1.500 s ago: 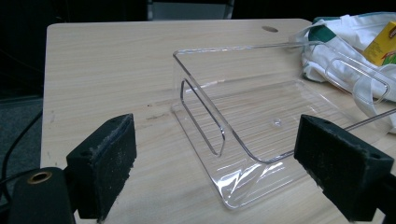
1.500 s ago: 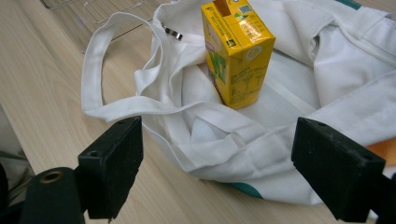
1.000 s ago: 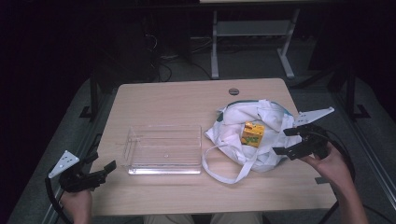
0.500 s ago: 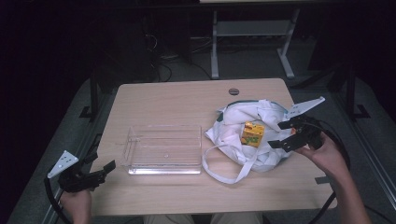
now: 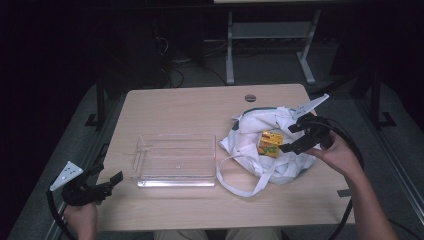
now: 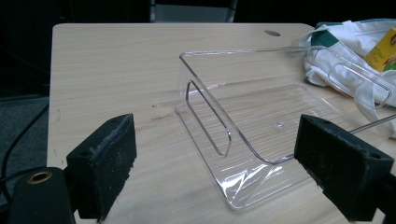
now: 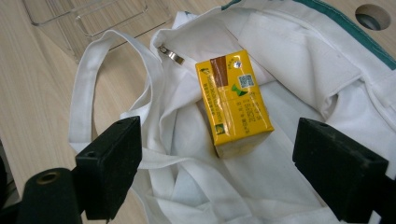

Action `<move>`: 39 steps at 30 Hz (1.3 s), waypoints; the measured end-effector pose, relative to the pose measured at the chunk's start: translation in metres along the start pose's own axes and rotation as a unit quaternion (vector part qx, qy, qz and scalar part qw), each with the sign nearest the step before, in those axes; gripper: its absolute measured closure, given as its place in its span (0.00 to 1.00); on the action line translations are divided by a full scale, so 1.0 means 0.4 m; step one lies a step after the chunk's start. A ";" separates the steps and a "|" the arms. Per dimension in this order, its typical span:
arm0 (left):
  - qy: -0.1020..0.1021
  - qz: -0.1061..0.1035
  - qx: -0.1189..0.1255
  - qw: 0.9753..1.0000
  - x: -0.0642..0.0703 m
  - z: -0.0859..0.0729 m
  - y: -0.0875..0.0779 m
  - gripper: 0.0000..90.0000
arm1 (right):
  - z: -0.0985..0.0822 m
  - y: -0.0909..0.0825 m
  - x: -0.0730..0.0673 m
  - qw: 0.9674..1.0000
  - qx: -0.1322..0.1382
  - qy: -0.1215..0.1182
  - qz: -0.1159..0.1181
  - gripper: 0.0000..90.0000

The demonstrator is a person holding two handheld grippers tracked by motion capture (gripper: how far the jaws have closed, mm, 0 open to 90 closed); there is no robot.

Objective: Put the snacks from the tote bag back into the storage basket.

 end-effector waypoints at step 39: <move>-0.006 0.000 0.005 1.000 -0.006 0.001 -0.001 0.14 | 0.062 0.138 0.036 0.994 -0.088 -0.054 -0.033 0.40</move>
Point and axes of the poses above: each handheld gripper's, and its own axes: y roughly forward along the jaws, z roughly out of its top, x roughly to its right, the point moved 8 cm from there along y, roughly forward along the jaws, and after that the axes turned 13 degrees about -x, right-handed, at the moved point
